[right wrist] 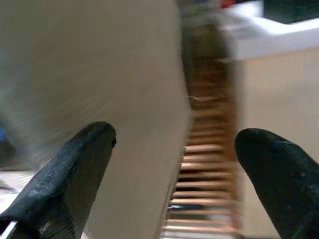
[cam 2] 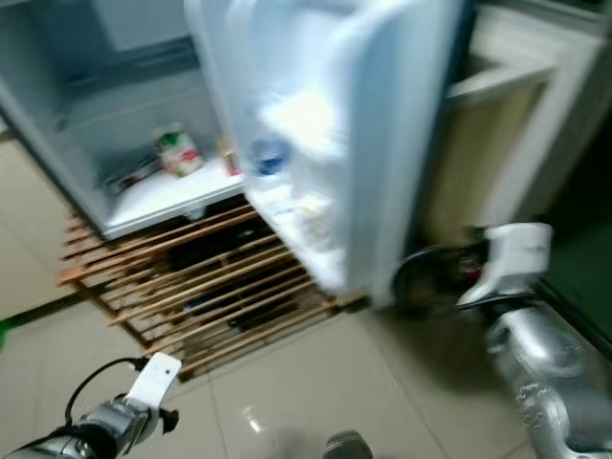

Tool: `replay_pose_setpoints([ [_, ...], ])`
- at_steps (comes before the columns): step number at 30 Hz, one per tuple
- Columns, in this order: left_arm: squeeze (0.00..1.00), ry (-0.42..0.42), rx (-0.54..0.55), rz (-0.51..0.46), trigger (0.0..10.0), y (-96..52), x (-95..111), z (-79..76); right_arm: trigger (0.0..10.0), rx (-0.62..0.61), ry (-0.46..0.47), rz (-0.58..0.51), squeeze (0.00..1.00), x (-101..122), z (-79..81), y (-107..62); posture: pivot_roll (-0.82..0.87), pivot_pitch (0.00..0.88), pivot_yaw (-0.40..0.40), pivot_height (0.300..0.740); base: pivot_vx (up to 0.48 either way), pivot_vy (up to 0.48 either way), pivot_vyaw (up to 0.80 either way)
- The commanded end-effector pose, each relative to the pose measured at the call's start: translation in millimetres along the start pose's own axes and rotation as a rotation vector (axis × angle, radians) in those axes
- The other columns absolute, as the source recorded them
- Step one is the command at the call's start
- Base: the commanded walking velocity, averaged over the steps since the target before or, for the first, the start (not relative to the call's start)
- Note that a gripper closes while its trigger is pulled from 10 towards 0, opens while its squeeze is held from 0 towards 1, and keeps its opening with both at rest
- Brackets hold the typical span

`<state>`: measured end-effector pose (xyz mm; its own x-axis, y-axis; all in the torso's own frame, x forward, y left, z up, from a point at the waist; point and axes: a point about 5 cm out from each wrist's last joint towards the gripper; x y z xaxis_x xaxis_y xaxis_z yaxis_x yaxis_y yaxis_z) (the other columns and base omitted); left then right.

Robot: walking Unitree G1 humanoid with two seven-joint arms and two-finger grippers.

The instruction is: Restocking fridge

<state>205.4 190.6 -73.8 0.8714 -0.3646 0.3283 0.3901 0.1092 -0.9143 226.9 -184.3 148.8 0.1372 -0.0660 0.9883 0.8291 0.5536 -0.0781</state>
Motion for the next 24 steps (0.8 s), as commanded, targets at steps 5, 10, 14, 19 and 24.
replay_pose_setpoints([
  [5, 0.00, -0.097, -0.006, 0.107, 10.0, 1.1, -28.1, -3.4, 10.0, -0.171, -0.014, 0.094, 0.00, -12.9, -37.4, -4.6, -0.27, 0.018, 0.140, 0.740, 0.000, 0.000, 0.00],
  [10, 0.00, -0.161, -0.012, 0.166, 10.0, 1.1, -46.4, -12.0, 10.0, -0.198, -0.025, 0.130, 0.00, -17.0, -37.2, 1.7, -0.26, 0.014, 0.137, 0.740, 0.000, 0.000, 0.00],
  [14, 0.00, -0.059, 0.057, 0.021, 10.0, 1.7, -19.1, -5.1, 10.0, -0.359, -0.071, 0.095, 0.00, -19.6, -53.6, 5.3, -0.24, 0.017, 0.119, 0.740, 0.000, 0.000, 0.00],
  [19, 0.00, -0.120, 0.095, -0.524, 10.0, -26.0, 108.0, 6.7, 10.0, -0.877, -0.211, 0.073, 0.00, -35.3, -88.6, -5.0, -0.22, 0.011, 0.104, 0.740, 0.000, 0.000, 0.00],
  [24, 0.00, -0.297, -0.089, -0.960, 10.0, -71.1, 169.0, 27.1, 10.0, -0.958, -0.242, 0.063, 0.00, -47.7, -80.1, -5.8, -0.22, 0.005, 0.100, 0.740, 0.000, 0.000, 0.00],
])
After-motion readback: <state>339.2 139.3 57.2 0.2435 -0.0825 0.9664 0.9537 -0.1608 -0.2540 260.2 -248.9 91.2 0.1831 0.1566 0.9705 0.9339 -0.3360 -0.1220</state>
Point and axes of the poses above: a point about 5 cm out from each wrist's last joint towards the gripper, its own y axis pointing out of the wrist towards the gripper, its own x axis along the axis of the wrist's last joint, z = x × y
